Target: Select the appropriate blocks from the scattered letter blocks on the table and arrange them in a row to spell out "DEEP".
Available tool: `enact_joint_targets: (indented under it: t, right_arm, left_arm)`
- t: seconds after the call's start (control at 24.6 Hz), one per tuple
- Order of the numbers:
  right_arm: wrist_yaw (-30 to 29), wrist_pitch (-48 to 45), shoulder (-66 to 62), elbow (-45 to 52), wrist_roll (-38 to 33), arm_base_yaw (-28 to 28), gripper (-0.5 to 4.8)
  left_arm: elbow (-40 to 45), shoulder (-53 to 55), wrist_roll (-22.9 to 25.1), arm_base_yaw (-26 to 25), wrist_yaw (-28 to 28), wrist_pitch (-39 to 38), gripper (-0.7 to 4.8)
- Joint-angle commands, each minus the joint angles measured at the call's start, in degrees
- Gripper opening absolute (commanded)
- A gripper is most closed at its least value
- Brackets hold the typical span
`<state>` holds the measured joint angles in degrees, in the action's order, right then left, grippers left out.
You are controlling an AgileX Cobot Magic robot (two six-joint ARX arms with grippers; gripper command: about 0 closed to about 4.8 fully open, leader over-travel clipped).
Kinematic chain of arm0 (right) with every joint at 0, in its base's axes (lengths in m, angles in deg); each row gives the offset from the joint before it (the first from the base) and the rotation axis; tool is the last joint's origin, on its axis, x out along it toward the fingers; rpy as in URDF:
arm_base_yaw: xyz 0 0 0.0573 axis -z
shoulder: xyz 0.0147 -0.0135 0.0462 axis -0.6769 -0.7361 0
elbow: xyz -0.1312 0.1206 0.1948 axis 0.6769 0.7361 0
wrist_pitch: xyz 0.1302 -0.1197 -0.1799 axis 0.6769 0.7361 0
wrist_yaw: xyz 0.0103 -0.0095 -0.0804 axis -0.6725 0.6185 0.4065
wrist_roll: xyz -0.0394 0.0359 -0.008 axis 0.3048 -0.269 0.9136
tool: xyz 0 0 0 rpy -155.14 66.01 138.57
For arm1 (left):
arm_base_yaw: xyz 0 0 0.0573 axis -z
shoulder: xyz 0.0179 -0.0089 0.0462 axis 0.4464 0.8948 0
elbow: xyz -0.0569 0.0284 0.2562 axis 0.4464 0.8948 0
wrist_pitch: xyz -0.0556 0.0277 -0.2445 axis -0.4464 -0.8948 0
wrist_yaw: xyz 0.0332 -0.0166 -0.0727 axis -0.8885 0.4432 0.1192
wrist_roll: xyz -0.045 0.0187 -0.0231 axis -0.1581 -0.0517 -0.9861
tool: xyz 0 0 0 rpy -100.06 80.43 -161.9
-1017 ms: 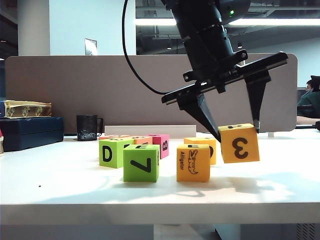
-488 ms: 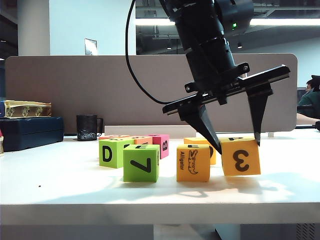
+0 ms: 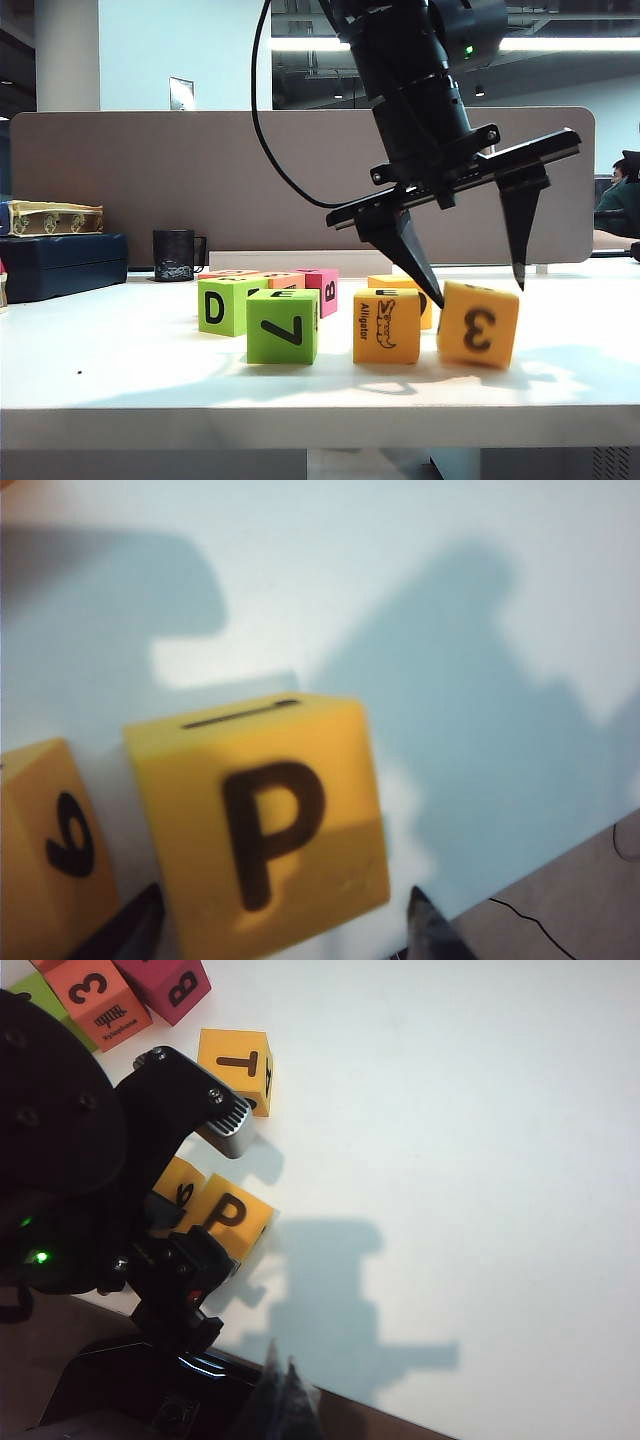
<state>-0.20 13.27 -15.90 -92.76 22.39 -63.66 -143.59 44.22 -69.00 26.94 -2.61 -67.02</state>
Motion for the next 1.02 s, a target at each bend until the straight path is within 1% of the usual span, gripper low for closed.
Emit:
enact_joint_targets:
  t: [0.04, 0.33, 0.41, 0.45, 0.57, 0.65, 0.69, 0.85, 0.94, 0.98, 1.02]
  right_arm:
    - [0.0, -0.2, 0.15, -0.26, 0.15, -0.02, -0.01]
    - [0.0, -0.13, 0.15, -0.26, 0.15, -0.02, -0.01]
    - [0.0, -0.11, 0.15, -0.26, 0.15, -0.02, -0.01]
    - [0.0, -0.11, 0.15, -0.26, 0.15, -0.02, -0.01]
    - [0.0, -0.13, 0.15, -0.26, 0.15, -0.02, -0.01]
    - [0.02, -0.22, 0.15, -0.26, 0.15, -0.02, -0.01]
    - [0.02, -0.22, 0.15, -0.26, 0.15, -0.02, -0.01]
    - [0.02, -0.22, 0.15, -0.26, 0.15, -0.02, -0.01]
    - [0.02, -0.22, 0.15, -0.26, 0.15, -0.02, -0.01]
    - [0.02, -0.22, 0.15, -0.26, 0.15, -0.02, -0.01]
    - [0.02, -0.35, 0.15, -0.26, 0.15, -0.02, -0.01]
  left_arm:
    - [-0.13, -0.17, -0.15, 0.22, 0.24, 0.57, 3.1]
    - [-0.17, -0.2, 0.44, 0.46, 0.7, 0.79, 3.1]
    - [-0.61, -0.28, 0.81, 0.46, 0.68, -0.42, 3.1]
    - [-1.22, -0.28, 2.73, 0.39, 0.35, -1.36, 3.1]
    - [-4.83, -0.28, 5.05, -0.09, -2.01, -5.62, 3.1]
    - [-8.33, -0.28, 7.82, -0.2, -4.39, -8.31, 3.1]
    - [-10.58, -0.28, 10.49, -0.24, -6.4, -10.23, 3.1]
    - [-16.11, -0.28, 17.97, -1.46, -15.41, -14.95, 3.09]
    - [-17.22, -0.28, 19.89, -2.23, -17.79, -16.0, 3.09]
    - [-17.84, -0.31, 21.46, -3.58, -19.61, -16.76, 3.09]
    - [-17.81, -0.57, 22.6, -5.25, -19.74, -17.38, 3.09]
